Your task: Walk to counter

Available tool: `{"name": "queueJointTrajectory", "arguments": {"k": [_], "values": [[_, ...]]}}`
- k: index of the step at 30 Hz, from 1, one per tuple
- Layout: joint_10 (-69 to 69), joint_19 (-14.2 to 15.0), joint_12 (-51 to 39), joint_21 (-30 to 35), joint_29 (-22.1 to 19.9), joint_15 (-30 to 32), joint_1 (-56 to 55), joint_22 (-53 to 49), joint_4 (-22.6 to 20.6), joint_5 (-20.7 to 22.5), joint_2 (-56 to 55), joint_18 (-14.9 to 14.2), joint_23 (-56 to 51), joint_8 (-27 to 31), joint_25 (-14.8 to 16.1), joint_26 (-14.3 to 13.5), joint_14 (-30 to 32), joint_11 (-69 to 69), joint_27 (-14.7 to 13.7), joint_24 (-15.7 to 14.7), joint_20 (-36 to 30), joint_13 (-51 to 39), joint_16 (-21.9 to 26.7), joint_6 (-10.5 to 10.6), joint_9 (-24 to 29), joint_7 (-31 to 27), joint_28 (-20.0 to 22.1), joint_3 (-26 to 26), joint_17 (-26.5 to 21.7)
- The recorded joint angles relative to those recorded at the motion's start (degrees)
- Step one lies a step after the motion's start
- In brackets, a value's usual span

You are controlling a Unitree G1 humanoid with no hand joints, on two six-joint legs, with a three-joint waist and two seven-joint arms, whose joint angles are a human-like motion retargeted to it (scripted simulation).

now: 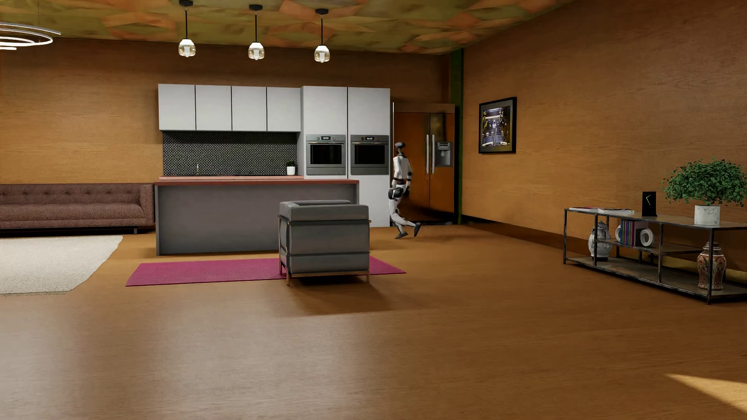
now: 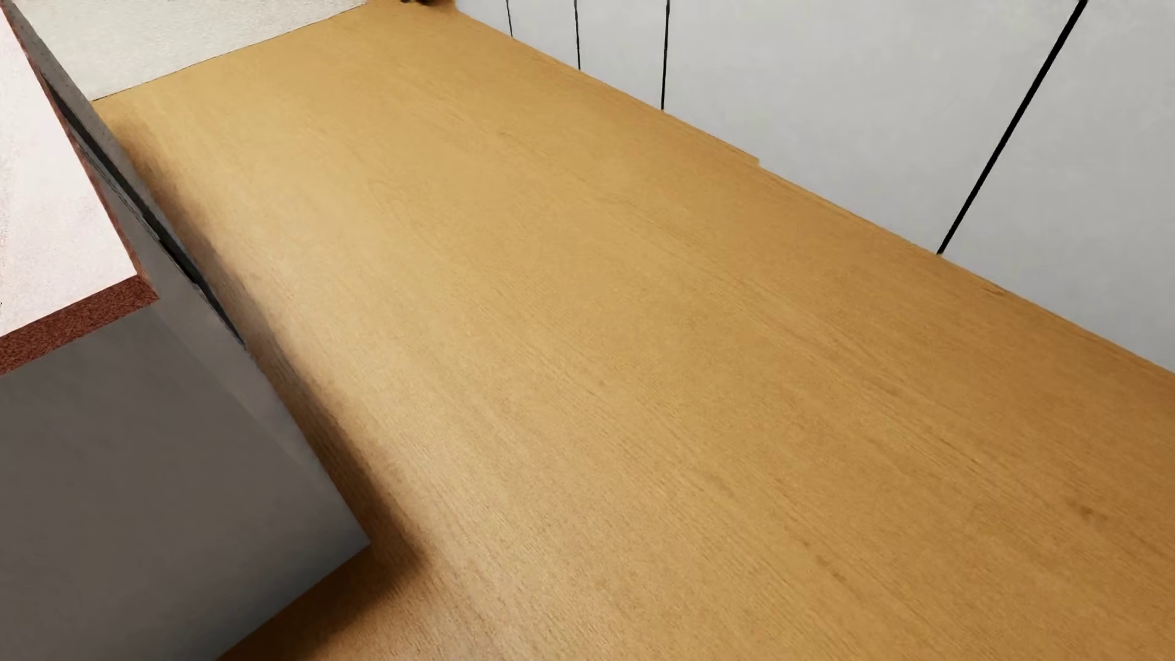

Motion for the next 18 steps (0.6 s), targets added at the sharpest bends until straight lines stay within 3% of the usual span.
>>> {"name": "queueJointTrajectory", "arguments": {"k": [1, 2, 4, 7, 9, 10, 12, 13, 15, 16, 18], "values": [[0.37, 0.0, 1.15, 0.26, 0.0, -4.17, -5.63, 1.5, -1.39, -0.46, 8.13, 0.0, -2.62, 0.0, 0.0, 0.0, -7.88, -3.94, 0.0, 0.0, -0.83, -1.56, 0.65, -1.56, 0.74, 0.0, 0.0, 3.38, -0.98], [-4.46, 0.0, 2.53, 0.03, 0.0, -8.7, -9.56, 2.7, -2.23, -1.45, 16.54, 0.0, -6.33, 0.0, 0.0, 0.0, -11.32, -8.21, 0.0, 0.0, -1.22, -2.65, 1.47, -2.94, 1.73, 0.0, 0.0, 7.07, -2.18], [-21.27, 0.0, 4.91, -3.63, 0.0, -17.84, -17.8, 4.63, -1.96, -3.54, 28.38, 0.0, -10.02, 0.0, 0.0, 0.0, -10.83, -14.59, 0.0, 0.0, 0.47, -6.78, 2.86, -4.93, 1.72, 0.0, 0.0, 13.13, -2.9], [-48.44, 0.0, 6.66, -6.55, 0.0, -25.64, -24.39, 7.58, 1.09, -5.4, 38.53, 0.0, -15.42, 0.0, 0.0, 0.0, -7.92, -16.44, 0.0, 0.0, 2.68, -14.0, 3.78, -5.27, -0.06, 0.0, 0.0, 19.54, -4.43], [-43.14, 0.0, 7.95, -8.83, 0.0, -21.75, -27.28, 9.46, 2.13, -9.29, 43.53, 0.0, -18.33, 0.0, 0.0, 0.0, -8.05, -12.49, 0.0, 0.0, 3.38, -14.68, 4.03, -6.49, 0.26, 0.0, 0.0, 23.01, -4.08], [-36.93, 0.0, 8.43, -9.69, 0.0, -15.15, -28.22, 11.14, 1.33, -10.98, 43.73, 0.0, -18.8, 0.0, 0.0, 0.0, -5.85, -6.94, 0.0, 0.0, 3.24, -13.48, 3.85, -7.61, -0.35, 0.0, 0.0, 23.63, -2.94], [-26.91, 0.0, 7.89, -9.29, 0.0, 4.39, -26.04, 14.19, -3.33, -13.23, 37.42, 0.0, -16.86, 0.0, 0.0, 0.0, -3.7, 14.33, 0.0, 0.0, 2.16, -9.62, 3.18, -10.43, -0.3, 0.0, 0.0, 20.9, -0.15], [-26.61, 0.0, 7.24, -7.43, 0.0, 7.49, -20.97, 13.33, -6.31, -13.15, 32.27, 0.0, -15.61, 0.0, 0.0, 0.0, -6.04, 27.12, 0.0, 0.0, 2.58, -7.91, 2.61, -10.86, 1.26, 0.0, 0.0, 18.38, 0.44], [-32.01, 0.0, 5.88, -3.7, 0.0, -0.22, -9.6, 8.25, -7.89, -9.83, 18.64, 0.0, -9.76, 0.0, 0.0, 0.0, -8.26, 40.97, 0.0, 0.0, 3.94, -5.3, 1.01, -9.6, 2.12, 0.0, 0.0, 12.48, 2.72], [-36.23, 0.0, 5.37, -4.19, 0.0, -0.19, -3.55, 4.15, -7.45, -7.5, 12.45, 0.0, -7.5, 0.0, 0.0, 0.0, -8.31, 38.28, 0.0, 0.0, 5.18, -2.48, 0.25, -8.14, 1.97, 0.0, 0.0, 8.7, 3.71], [-43.73, 0.0, 3.86, -0.09, 0.0, 7.26, 7.85, -5.37, -6.27, -5.55, 3.65, 0.0, -3.46, 0.0, 0.0, 0.0, -8.59, 17.87, 0.0, 0.0, 6.61, 2.62, 0.06, -6.39, 1.94, 0.0, 0.0, 1.27, 3.61]]}}
